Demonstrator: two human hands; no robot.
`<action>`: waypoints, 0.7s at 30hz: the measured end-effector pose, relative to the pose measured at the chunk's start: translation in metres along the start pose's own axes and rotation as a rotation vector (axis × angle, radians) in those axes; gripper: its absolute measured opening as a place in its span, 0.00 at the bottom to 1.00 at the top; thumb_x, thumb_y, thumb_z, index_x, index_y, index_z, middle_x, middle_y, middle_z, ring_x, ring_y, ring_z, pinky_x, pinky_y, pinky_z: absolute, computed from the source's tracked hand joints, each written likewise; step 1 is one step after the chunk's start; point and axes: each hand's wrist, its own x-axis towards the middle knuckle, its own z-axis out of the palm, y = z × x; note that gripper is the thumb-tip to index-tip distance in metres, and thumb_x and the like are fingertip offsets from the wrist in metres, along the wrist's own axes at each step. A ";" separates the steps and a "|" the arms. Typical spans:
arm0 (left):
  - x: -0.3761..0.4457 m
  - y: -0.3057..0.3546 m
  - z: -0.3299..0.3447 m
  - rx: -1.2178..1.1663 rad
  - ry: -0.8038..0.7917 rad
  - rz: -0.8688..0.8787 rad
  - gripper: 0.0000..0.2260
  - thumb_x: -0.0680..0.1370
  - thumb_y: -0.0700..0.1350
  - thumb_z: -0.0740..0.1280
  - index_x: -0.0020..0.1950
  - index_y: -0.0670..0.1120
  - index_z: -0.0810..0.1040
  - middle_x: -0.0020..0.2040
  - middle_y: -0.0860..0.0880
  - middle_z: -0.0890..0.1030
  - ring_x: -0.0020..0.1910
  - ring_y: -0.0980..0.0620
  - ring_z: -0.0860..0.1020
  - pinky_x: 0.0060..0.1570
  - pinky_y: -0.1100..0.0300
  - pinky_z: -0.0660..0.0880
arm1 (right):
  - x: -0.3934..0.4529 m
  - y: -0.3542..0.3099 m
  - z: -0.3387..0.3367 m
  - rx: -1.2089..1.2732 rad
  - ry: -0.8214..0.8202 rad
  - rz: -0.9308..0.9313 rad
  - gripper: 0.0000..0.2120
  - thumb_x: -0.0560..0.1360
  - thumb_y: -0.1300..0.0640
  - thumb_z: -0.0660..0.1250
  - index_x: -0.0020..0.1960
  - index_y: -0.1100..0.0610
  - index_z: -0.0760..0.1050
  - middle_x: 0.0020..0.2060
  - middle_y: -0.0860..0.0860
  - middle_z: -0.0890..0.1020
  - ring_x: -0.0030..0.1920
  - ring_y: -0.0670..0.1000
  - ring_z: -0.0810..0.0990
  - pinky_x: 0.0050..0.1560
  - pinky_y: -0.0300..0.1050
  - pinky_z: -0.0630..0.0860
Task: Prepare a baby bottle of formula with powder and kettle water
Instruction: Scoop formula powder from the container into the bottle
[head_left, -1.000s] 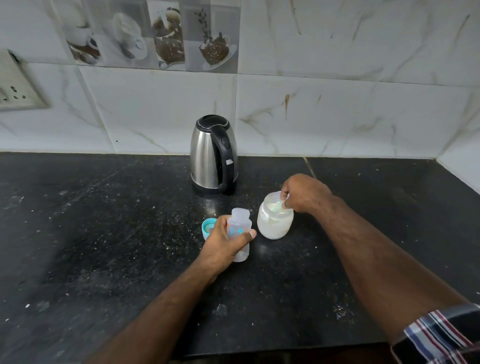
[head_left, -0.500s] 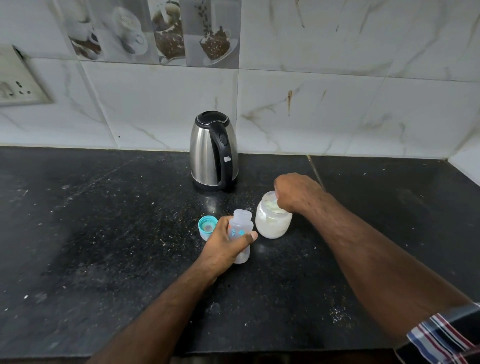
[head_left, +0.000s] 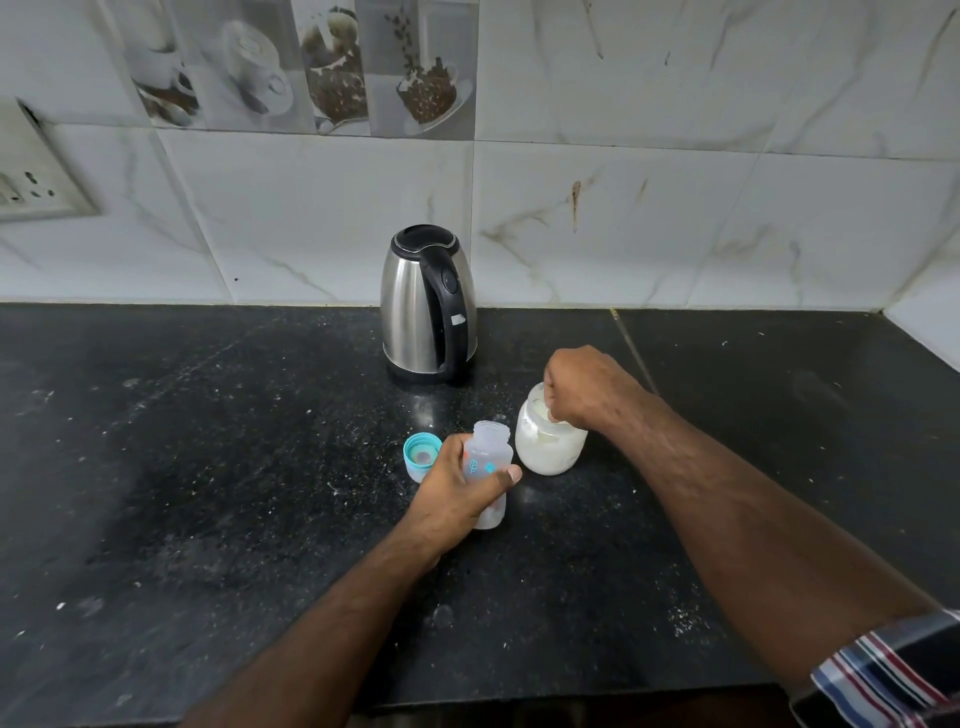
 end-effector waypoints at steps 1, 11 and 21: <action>0.000 0.000 -0.001 0.001 0.001 0.003 0.18 0.75 0.54 0.77 0.60 0.57 0.72 0.56 0.53 0.82 0.56 0.55 0.81 0.52 0.60 0.79 | 0.000 0.000 0.000 0.046 -0.006 0.018 0.03 0.73 0.63 0.75 0.45 0.57 0.82 0.42 0.53 0.85 0.44 0.54 0.84 0.50 0.52 0.83; 0.000 0.002 -0.006 -0.008 -0.004 0.009 0.19 0.75 0.55 0.77 0.61 0.58 0.72 0.57 0.53 0.82 0.56 0.56 0.82 0.52 0.60 0.79 | -0.005 0.021 -0.002 0.529 -0.018 0.216 0.05 0.68 0.62 0.81 0.41 0.54 0.86 0.39 0.48 0.87 0.43 0.47 0.84 0.43 0.43 0.76; 0.001 0.005 -0.006 -0.008 0.000 -0.001 0.17 0.75 0.55 0.77 0.57 0.61 0.70 0.57 0.55 0.81 0.56 0.58 0.80 0.48 0.63 0.76 | -0.017 0.057 -0.005 0.833 0.053 0.320 0.04 0.70 0.66 0.78 0.39 0.59 0.86 0.32 0.51 0.87 0.30 0.46 0.79 0.32 0.41 0.74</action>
